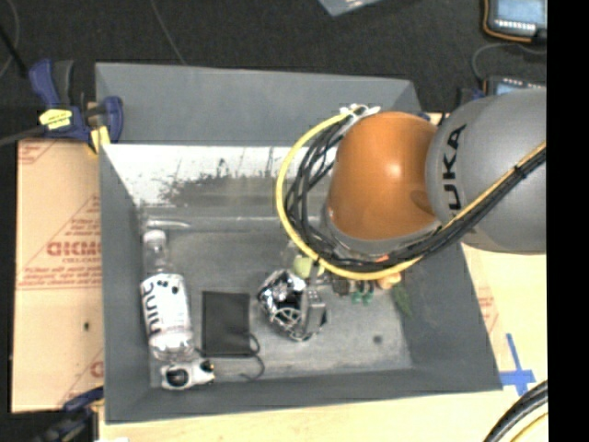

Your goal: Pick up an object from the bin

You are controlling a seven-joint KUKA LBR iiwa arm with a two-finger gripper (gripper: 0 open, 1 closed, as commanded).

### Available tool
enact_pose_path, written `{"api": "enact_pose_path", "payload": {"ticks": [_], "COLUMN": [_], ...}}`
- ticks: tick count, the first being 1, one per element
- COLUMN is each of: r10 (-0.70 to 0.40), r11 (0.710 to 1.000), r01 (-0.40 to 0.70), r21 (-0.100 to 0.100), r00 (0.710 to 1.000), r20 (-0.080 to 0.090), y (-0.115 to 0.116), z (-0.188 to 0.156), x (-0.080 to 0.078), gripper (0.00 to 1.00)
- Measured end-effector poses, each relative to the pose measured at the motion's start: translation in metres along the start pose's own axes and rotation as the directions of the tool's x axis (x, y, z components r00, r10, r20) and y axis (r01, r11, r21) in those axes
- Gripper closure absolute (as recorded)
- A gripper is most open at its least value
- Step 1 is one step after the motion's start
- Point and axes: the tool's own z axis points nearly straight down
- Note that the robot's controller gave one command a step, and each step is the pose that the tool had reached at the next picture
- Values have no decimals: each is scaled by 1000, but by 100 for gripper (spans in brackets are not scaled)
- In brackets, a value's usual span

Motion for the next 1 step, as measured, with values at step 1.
{"api": "enact_pose_path", "payload": {"ticks": [1], "r10": [2], "r11": [1000], "r01": [-2], "r21": [-1], "r00": [1000], "r20": [8], "y": [0], "z": [-4], "x": [-1], "gripper": [0]}}
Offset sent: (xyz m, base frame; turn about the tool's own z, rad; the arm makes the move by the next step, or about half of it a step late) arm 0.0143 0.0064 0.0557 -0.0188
